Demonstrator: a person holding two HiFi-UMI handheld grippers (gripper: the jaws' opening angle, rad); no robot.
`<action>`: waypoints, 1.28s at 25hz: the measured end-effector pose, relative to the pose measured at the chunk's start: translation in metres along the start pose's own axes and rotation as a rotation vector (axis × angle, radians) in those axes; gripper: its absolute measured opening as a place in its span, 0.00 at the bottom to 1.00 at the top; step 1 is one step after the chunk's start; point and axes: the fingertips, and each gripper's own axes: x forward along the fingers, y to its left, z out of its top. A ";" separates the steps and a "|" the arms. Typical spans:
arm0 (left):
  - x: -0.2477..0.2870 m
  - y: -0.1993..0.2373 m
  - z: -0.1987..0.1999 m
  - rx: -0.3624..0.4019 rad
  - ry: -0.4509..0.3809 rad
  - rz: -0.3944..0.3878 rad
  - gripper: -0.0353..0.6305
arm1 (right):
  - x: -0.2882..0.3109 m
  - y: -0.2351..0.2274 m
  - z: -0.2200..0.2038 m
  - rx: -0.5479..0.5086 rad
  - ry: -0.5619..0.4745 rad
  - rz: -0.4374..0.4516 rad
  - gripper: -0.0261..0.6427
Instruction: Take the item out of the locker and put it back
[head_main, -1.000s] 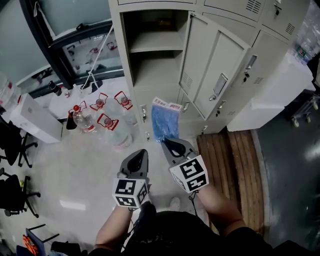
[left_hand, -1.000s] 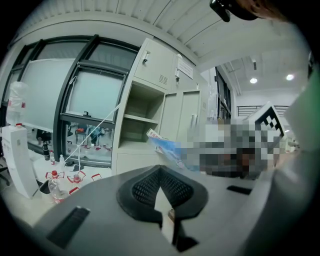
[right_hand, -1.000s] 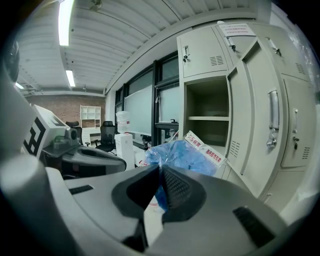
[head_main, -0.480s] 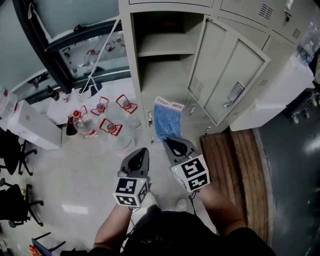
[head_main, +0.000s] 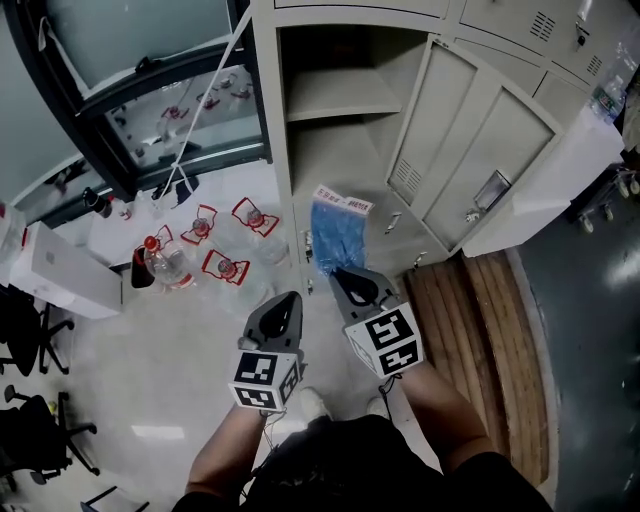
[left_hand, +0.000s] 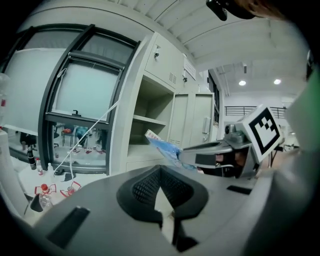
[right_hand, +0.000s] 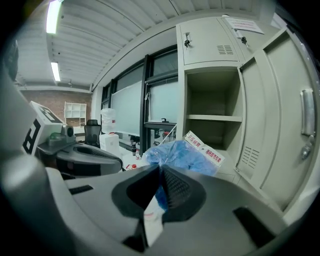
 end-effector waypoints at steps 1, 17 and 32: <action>0.001 0.003 0.002 0.004 -0.001 -0.007 0.06 | 0.003 -0.001 0.002 -0.003 -0.001 -0.007 0.07; 0.042 0.015 0.033 0.029 -0.033 -0.035 0.06 | 0.039 -0.046 0.034 -0.091 -0.004 -0.037 0.07; 0.133 0.018 0.062 0.033 -0.035 0.029 0.06 | 0.109 -0.136 0.049 -0.114 -0.009 0.035 0.07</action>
